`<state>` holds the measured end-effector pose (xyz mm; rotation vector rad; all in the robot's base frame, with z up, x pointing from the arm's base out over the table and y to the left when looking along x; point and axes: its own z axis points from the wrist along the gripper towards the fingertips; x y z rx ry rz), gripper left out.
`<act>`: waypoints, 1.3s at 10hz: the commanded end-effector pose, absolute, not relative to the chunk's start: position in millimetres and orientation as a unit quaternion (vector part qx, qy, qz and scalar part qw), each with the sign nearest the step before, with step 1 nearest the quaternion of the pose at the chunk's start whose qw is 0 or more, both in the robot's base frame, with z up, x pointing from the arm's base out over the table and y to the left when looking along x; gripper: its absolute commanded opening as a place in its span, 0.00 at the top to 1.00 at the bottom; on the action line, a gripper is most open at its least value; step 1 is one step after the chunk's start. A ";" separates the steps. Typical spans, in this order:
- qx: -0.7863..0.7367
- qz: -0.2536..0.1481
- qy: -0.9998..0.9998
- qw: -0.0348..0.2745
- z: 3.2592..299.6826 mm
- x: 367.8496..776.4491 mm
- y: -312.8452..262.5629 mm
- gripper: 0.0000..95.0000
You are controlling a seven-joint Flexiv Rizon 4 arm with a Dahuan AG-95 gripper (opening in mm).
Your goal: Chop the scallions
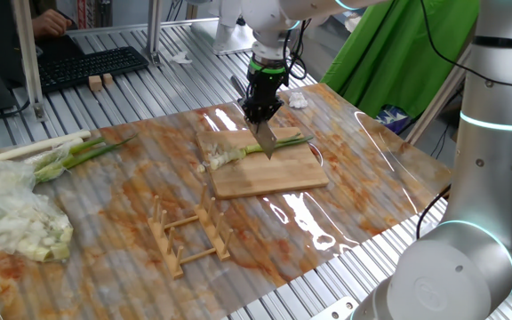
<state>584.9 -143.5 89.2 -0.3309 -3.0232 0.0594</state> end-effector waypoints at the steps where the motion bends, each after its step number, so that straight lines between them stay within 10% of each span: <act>1: -0.105 0.016 -0.993 0.052 92.4 579.2 -148.6 1.00; 13: -0.072 -0.001 -0.997 0.040 80.7 576.7 -153.4 1.00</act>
